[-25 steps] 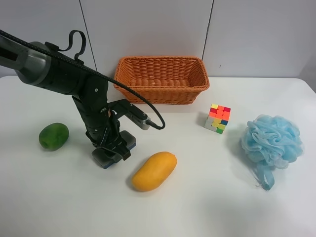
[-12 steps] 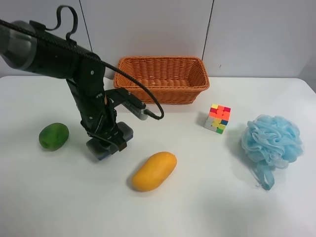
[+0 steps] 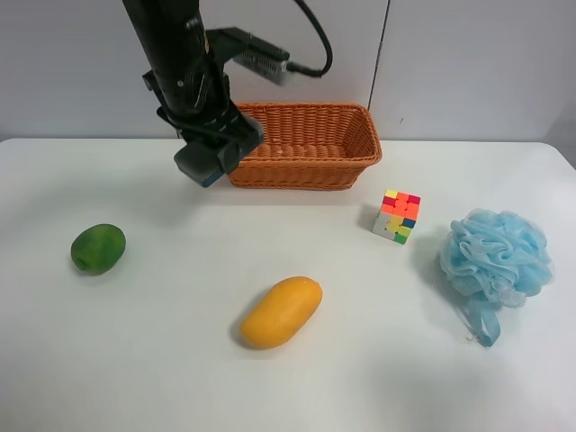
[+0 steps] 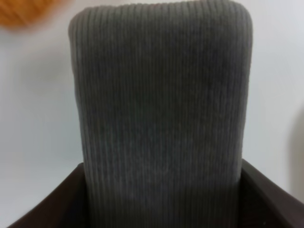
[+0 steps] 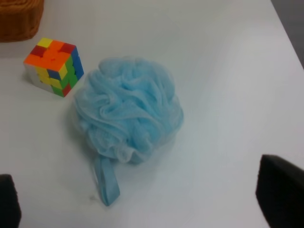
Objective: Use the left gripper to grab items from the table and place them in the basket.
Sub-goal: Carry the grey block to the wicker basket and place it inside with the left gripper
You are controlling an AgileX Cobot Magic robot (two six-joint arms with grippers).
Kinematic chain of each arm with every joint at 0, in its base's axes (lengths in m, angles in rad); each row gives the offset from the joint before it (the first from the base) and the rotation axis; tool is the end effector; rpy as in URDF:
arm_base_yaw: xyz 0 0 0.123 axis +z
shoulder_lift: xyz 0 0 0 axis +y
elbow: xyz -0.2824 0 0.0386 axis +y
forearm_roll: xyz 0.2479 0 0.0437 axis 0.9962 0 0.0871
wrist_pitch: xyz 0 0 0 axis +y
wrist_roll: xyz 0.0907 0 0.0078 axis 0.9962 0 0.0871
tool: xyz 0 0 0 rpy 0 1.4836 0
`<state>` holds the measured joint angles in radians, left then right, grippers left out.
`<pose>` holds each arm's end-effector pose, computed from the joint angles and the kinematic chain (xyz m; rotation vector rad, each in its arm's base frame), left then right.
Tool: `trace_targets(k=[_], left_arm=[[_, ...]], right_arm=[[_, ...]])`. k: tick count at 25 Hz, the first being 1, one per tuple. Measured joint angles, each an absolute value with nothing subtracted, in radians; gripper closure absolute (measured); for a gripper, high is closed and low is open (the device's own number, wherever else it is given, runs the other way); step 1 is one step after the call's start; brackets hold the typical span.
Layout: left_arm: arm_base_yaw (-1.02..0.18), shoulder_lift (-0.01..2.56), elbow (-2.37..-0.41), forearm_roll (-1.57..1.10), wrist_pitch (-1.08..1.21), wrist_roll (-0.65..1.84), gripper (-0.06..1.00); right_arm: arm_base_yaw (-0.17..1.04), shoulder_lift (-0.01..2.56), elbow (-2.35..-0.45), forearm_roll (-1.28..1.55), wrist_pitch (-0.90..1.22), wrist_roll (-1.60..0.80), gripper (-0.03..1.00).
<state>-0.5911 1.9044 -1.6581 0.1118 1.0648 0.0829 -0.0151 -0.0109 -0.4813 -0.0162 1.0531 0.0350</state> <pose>0.3462 -0.2216 0.2740 0.9675 2.6056 0.0220 -0.0041 -0.0012 0.2725 0.0518 2.0437 -0.0070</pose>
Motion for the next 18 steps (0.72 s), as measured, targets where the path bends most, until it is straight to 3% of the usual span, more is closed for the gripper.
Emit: trace_targets(k=[12,18], left_arm=[[-0.591,2.134,-2.067,0.136,1.029,0.096,0.4],[-0.572,2.254,-2.173,0.129,0.921,0.122,0.4]], right_arm=[[-0.015,-0.011,-0.481,-0.016,1.053,0.035,-0.03],[-0.015,-0.011,-0.481,-0.016,1.053,0.035,-0.03]])
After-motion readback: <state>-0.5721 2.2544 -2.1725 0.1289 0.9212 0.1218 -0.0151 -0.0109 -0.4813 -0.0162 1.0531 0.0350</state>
